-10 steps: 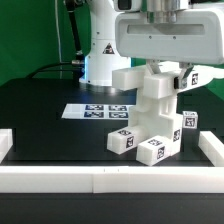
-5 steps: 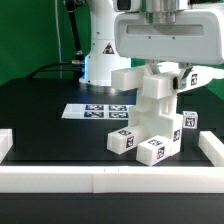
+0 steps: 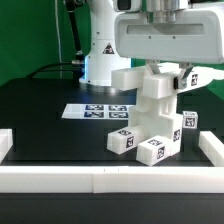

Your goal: Assemble chair

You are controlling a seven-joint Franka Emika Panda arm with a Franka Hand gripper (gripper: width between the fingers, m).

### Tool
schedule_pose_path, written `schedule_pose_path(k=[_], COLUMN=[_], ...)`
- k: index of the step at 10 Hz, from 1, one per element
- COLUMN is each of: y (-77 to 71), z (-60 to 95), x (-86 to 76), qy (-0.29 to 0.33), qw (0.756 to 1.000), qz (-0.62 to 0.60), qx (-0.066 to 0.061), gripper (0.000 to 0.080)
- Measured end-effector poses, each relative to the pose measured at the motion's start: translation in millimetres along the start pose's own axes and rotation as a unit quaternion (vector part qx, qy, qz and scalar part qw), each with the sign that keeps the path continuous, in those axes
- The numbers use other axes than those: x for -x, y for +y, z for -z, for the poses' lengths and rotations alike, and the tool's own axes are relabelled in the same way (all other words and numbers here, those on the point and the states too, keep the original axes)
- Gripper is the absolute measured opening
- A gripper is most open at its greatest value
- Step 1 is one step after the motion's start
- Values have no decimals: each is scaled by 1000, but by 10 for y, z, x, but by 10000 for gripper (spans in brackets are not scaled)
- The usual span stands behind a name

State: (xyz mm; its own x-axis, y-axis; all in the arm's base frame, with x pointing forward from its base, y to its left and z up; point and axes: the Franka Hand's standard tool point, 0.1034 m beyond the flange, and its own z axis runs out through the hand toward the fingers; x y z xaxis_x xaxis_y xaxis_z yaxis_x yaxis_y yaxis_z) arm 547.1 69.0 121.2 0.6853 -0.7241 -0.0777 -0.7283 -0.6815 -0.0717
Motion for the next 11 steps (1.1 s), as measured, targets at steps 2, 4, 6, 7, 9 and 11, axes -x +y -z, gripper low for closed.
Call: schedule_pose_path(k=[2,4,6,7,9,11], y=[-11,-11,-12,0,11,4], z=[5,6,6,7,1,0], x=[-9,-9,-9,10,22,22], qy=[1,1,1,1,0,1], qw=[1000,1000,1000,999,998,998], qz=[20,20,21,34,63,65], qx=[0,0,0,1,2,0], gripper=[289,289,289,289,290,290])
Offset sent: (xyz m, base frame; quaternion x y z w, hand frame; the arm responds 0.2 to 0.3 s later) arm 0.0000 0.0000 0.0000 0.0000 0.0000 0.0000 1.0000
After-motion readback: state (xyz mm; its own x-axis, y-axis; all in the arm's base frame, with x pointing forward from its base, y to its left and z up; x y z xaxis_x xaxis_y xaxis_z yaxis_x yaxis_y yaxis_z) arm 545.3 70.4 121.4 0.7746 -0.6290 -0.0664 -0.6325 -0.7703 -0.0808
